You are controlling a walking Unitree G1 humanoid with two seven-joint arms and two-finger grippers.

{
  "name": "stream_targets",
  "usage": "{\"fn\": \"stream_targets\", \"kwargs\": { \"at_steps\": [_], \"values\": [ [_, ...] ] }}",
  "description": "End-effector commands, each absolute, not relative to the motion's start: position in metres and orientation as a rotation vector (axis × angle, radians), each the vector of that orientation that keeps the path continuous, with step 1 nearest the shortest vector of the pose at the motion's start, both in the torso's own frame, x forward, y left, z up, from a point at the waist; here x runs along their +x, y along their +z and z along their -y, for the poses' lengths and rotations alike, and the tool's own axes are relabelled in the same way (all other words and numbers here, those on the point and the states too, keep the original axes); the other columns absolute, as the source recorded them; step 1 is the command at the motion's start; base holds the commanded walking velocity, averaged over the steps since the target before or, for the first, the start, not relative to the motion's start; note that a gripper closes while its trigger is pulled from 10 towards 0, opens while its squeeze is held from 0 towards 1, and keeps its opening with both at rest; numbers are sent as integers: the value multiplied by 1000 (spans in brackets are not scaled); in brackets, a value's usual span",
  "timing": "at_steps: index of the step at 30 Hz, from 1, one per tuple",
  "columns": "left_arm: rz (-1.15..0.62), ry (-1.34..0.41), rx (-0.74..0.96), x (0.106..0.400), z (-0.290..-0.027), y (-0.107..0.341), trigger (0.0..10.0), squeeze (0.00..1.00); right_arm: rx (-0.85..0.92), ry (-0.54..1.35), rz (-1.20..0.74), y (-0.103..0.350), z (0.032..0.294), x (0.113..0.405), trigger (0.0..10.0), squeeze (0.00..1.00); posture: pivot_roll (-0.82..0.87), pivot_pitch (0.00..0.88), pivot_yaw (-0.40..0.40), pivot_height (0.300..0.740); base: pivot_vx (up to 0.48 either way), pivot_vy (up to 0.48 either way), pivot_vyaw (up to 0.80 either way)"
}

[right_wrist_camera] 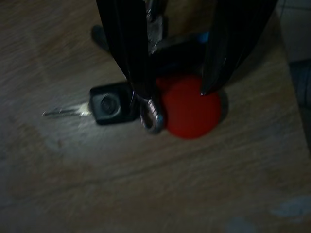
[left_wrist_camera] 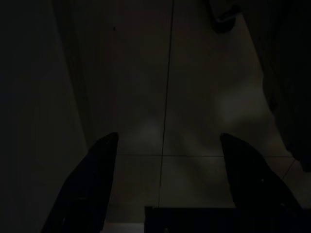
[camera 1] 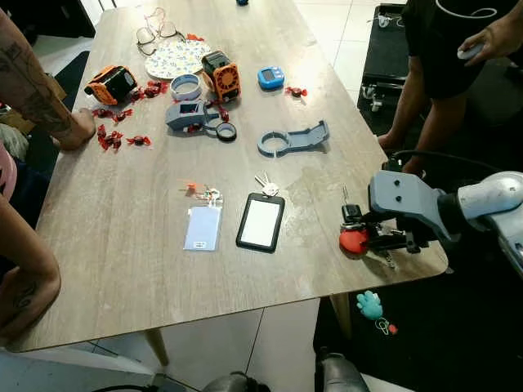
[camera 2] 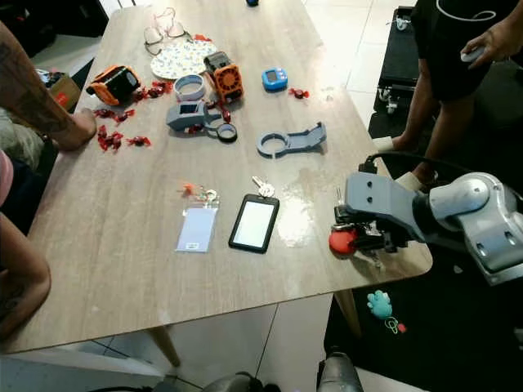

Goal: Hang keys on a hook

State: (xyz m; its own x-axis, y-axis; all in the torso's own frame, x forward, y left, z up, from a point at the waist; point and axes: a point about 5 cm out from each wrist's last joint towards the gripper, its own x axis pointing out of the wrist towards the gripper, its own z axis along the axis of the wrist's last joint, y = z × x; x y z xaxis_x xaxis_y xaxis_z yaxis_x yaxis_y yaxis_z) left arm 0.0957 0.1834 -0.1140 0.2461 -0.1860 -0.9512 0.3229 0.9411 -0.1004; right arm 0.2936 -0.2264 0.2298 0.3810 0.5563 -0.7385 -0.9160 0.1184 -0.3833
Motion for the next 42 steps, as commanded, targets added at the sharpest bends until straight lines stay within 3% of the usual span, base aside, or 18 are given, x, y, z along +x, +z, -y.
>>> {"fn": "stream_targets", "kwargs": {
  "at_steps": [1,36,37,39,40,42],
  "values": [
    [-1189,-355,104,114,-176,-109,10000,0,-948,1153,-504,226,227,290,10000,0,-224,203,111,740,0,0,0],
    [-1193,-350,101,112,-175,-110,10000,0,-1036,928,-353,235,228,320,10000,0,-221,200,110,740,0,0,0],
    [-1193,-350,101,112,-175,-110,10000,0,-1028,916,-330,237,227,322,10000,427,-221,200,110,740,0,0,0],
    [-1193,-351,101,112,-175,-110,10000,0,-1023,911,-316,239,226,323,10000,427,-221,200,110,740,0,0,0],
    [-1193,-351,102,112,-175,-110,10000,0,-1002,904,-286,244,224,324,10000,1000,-221,200,110,740,0,0,0],
    [-1193,-351,102,112,-175,-110,10000,0,-990,903,-274,245,223,325,10000,1000,-221,200,110,740,0,0,0]
  ]
}}
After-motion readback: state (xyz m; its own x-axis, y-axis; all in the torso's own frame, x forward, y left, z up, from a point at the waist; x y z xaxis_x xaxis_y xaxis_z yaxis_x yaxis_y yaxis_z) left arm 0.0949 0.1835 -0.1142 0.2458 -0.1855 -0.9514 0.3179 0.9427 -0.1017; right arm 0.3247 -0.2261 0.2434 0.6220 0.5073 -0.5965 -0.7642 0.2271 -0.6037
